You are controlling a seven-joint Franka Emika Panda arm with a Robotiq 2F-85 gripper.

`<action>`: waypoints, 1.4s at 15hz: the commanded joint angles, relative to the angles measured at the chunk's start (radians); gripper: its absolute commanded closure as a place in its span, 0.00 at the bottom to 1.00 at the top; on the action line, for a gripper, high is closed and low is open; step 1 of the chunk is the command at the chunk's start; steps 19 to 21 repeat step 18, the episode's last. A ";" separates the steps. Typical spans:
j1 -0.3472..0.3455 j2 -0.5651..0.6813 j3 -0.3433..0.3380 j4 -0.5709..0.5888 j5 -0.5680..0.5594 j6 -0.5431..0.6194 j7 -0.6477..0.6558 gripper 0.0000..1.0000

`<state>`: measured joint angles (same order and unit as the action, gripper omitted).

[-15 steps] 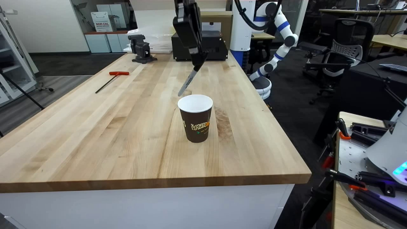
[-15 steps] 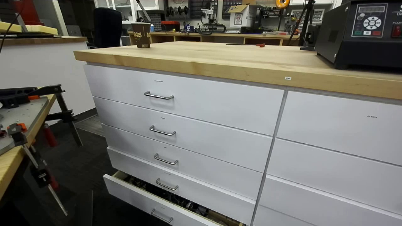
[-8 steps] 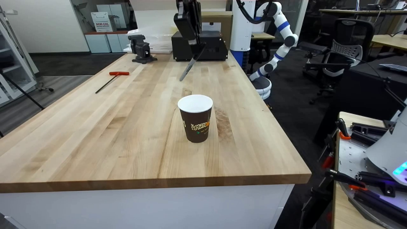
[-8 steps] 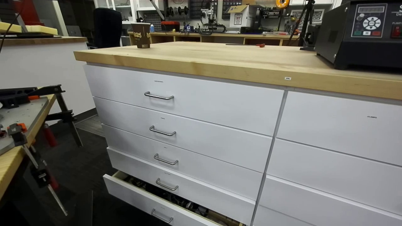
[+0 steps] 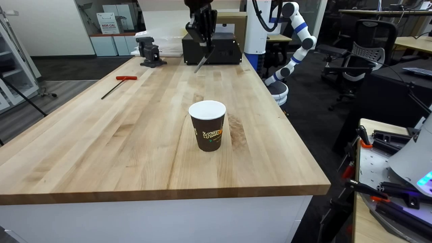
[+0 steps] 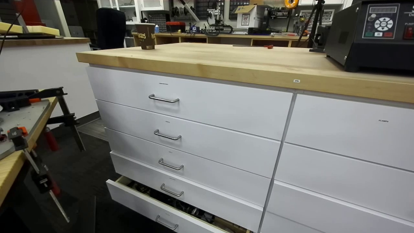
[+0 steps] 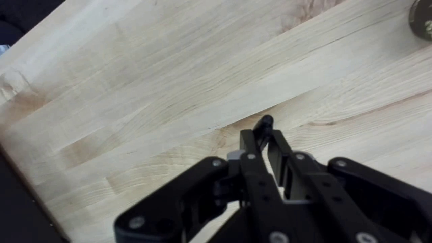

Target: Pick the marker from the cup and put it on the table

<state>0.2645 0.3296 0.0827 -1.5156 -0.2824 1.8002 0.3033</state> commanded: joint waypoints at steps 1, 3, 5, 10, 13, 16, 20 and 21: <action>-0.017 0.005 -0.039 0.012 -0.031 0.033 0.131 0.97; -0.025 0.002 -0.058 0.014 -0.036 0.032 0.186 0.60; -0.031 -0.002 -0.072 0.011 -0.041 0.031 0.227 0.47; -0.032 -0.014 -0.087 -0.008 -0.060 0.037 0.297 0.16; -0.034 -0.028 -0.086 -0.034 -0.070 0.041 0.316 0.01; -0.039 0.002 -0.077 0.004 -0.050 0.022 0.278 0.01; -0.039 0.002 -0.076 0.004 -0.050 0.022 0.278 0.00; -0.039 0.002 -0.076 0.004 -0.050 0.022 0.278 0.00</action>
